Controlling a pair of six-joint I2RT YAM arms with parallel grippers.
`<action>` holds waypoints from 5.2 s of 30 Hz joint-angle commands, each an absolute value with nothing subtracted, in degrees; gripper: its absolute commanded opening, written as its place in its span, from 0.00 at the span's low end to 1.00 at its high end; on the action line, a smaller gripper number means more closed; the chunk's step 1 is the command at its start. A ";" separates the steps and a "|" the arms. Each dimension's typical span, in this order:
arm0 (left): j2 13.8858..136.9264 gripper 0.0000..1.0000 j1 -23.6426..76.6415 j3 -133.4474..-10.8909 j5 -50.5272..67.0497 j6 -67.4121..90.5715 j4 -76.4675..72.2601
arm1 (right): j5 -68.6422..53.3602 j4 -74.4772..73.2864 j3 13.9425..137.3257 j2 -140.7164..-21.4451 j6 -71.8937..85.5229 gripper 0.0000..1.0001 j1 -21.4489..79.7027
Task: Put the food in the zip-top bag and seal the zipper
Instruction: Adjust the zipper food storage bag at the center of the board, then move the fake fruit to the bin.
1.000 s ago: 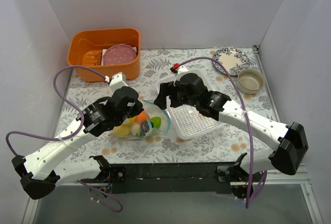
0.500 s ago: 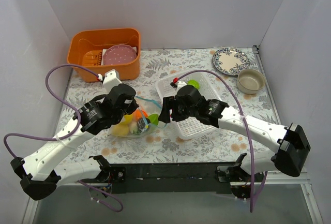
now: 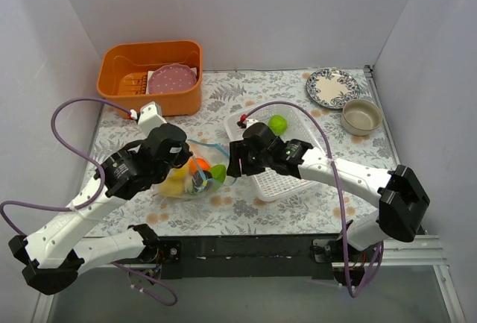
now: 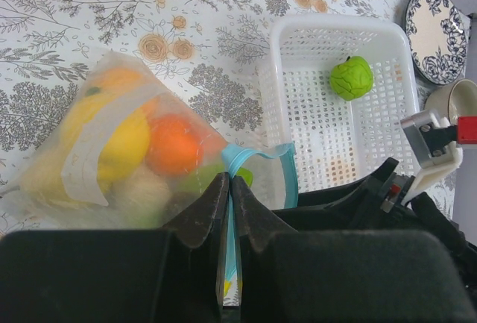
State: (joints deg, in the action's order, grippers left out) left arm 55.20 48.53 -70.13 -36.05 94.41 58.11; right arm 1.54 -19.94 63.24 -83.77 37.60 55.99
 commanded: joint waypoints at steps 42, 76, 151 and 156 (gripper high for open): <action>57.83 0.06 48.34 -80.16 -32.25 85.78 60.55 | -12.83 -19.69 96.33 -100.55 29.17 0.01 49.75; 68.81 0.65 48.34 -73.39 -33.22 80.16 49.04 | -8.52 -15.91 81.12 -93.08 29.71 0.10 46.41; 67.94 0.00 47.64 -71.54 -19.78 78.22 44.30 | 9.32 -14.95 77.26 -102.21 20.83 0.88 26.54; 67.68 0.00 47.64 -70.93 -19.42 78.22 44.38 | 11.07 -14.06 79.80 -105.02 19.87 0.88 26.54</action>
State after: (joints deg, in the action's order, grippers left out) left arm 69.95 48.03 -71.29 -20.05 78.26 45.78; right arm 8.03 -16.51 75.40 -104.20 21.56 26.68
